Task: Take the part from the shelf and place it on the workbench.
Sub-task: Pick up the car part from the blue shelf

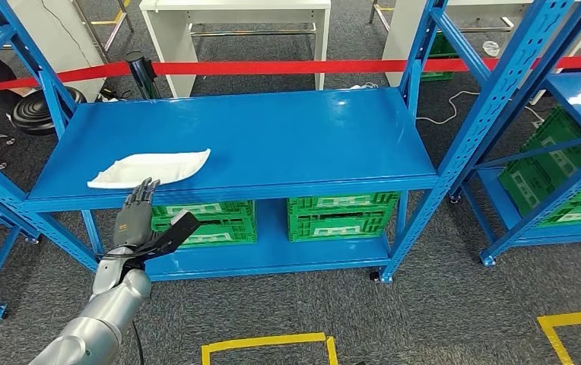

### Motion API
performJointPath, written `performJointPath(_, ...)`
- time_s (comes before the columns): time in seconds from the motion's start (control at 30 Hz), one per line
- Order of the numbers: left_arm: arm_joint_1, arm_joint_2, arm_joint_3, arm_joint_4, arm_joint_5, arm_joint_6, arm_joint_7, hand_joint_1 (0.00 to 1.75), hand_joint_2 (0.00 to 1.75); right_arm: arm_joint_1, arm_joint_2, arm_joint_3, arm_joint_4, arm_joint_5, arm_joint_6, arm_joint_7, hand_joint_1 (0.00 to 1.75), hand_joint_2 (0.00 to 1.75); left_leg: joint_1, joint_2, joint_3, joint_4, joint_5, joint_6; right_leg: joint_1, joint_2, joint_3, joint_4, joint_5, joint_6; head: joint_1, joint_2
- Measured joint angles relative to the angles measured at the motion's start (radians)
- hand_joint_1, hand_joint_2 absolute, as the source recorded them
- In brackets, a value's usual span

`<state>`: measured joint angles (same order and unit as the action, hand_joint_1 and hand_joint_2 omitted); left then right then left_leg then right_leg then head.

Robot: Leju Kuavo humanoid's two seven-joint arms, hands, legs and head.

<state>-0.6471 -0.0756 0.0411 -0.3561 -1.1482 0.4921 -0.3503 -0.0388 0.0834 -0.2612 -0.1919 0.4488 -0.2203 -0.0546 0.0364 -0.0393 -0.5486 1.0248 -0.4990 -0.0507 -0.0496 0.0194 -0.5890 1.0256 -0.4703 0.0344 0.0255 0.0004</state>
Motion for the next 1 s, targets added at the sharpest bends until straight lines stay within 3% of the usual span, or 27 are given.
performJointPath(0.1,0.0,0.001,0.005,-0.002,0.003,0.011,-0.004,0.0,0.0,0.0,0.002,-0.001,0.0,0.002,0.001,0.0,0.0,1.75,-0.003,0.0,-0.004,0.004,-0.003,0.009,-0.004,0.0,0.001,-0.005,0.003,0.007,0.0,0.0)
performJointPath(0.2,-0.002,-0.002,0.007,-0.01,0.009,0.019,-0.01,0.0,0.0,-0.004,0.004,-0.003,0.0,0.004,0.002,0.001,0.0,1.75,0.0,0.005,0.011,-0.022,0.006,0.028,-0.002,-0.003,-0.001,0.001,-0.004,0.015,0.002,0.0)
performJointPath(0.27,-0.003,-0.004,0.01,-0.014,0.009,0.022,-0.01,0.0,0.0,-0.005,0.004,-0.005,0.0,0.004,0.001,-0.007,0.0,1.75,0.004,0.01,0.022,-0.038,0.011,0.039,0.002,-0.008,-0.045,0.089,-0.044,0.01,0.006,0.0)
performJointPath(0.33,-0.002,-0.004,0.012,-0.014,0.008,0.027,-0.01,0.0,0.0,-0.005,0.003,-0.009,0.0,0.005,0.001,-0.053,0.0,1.75,0.001,0.014,0.025,-0.038,0.004,0.045,0.006,-0.008,-0.116,0.217,-0.087,0.008,0.008,0.0)
performJointPath(0.37,0.0,-0.004,0.013,-0.014,0.008,0.03,-0.012,0.0,0.0,-0.004,0.003,-0.012,0.0,0.006,0.0,-0.085,0.0,1.75,-0.001,0.014,0.026,-0.035,-0.002,0.045,0.007,-0.008,-0.139,0.251,-0.086,0.008,0.008,0.0)
performJointPath(0.4,0.002,-0.005,0.013,-0.014,0.008,0.032,-0.013,0.0,0.0,-0.002,0.003,-0.014,0.0,0.007,0.0,-0.113,0.0,1.75,-0.001,0.013,0.03,-0.031,-0.009,0.043,0.006,-0.008,-0.144,0.248,-0.067,0.008,0.008,0.0)
performJointPath(0.47,0.003,-0.007,0.013,-0.014,0.008,0.041,-0.011,0.0,0.0,0.003,0.003,-0.017,0.0,0.01,-0.001,-0.129,0.0,1.75,0.002,0.01,0.041,-0.019,-0.027,0.033,0.004,-0.009,-0.105,0.147,0.003,0.009,0.008,0.0)
performJointPath(0.5,0.003,-0.007,0.013,-0.015,0.009,0.046,-0.01,0.0,0.0,0.005,0.003,-0.018,0.002,0.011,-0.001,-0.118,0.0,1.75,0.001,0.009,0.043,-0.012,-0.036,0.024,0.006,-0.008,-0.08,0.093,0.024,0.008,0.009,0.0)
performJointPath(0.53,0.003,-0.007,0.014,-0.016,0.009,0.054,-0.009,0.0,0.0,0.007,0.003,-0.019,0.003,0.012,-0.001,-0.105,0.0,1.75,0.0,0.008,0.043,-0.006,-0.042,0.015,0.008,-0.007,-0.062,0.056,0.03,0.002,0.01,0.0)
performJointPath(0.6,0.003,-0.007,0.015,-0.017,0.001,0.079,-0.004,0.0,0.0,0.008,0.004,-0.02,0.006,0.013,-0.001,-0.094,0.0,1.75,-0.001,0.005,0.04,-0.003,-0.046,0.001,0.014,-0.005,-0.054,0.039,0.015,-0.014,0.011,0.0)
performJointPath(0.63,0.004,-0.007,0.015,-0.017,-0.007,0.093,-0.001,0.0,0.0,0.008,0.004,-0.02,0.006,0.015,-0.001,-0.096,0.0,1.75,0.0,0.005,0.042,-0.007,-0.046,-0.001,0.014,-0.005,-0.054,0.036,0.011,-0.021,0.01,0.0)
performJointPath(0.77,0.005,-0.007,0.015,-0.016,-0.021,0.13,0.003,0.0,0.0,0.006,0.005,-0.02,0.008,0.021,-0.001,-0.099,0.0,1.75,0.0,0.005,0.059,-0.027,-0.044,0.002,0.013,-0.003,-0.049,0.029,0.007,-0.029,0.009,0.0)
performJointPath(0.9,0.004,-0.008,0.015,-0.016,-0.024,0.163,0.012,0.0,1.75,0.006,0.007,-0.021,0.009,0.022,-0.001,-0.098,0.0,1.75,0.0,0.008,0.075,-0.044,-0.046,-0.005,0.014,0.0,-0.042,0.027,0.0,-0.039,0.009,0.0)
performJointPath(1.0,0.003,-0.01,0.015,-0.016,-0.043,0.167,0.038,0.0,1.75,0.006,0.007,-0.022,0.009,0.024,-0.001,-0.098,0.0,1.75,0.0,0.01,0.079,-0.048,-0.047,-0.012,0.015,0.0,-0.038,0.026,-0.001,-0.04,0.009,0.0)
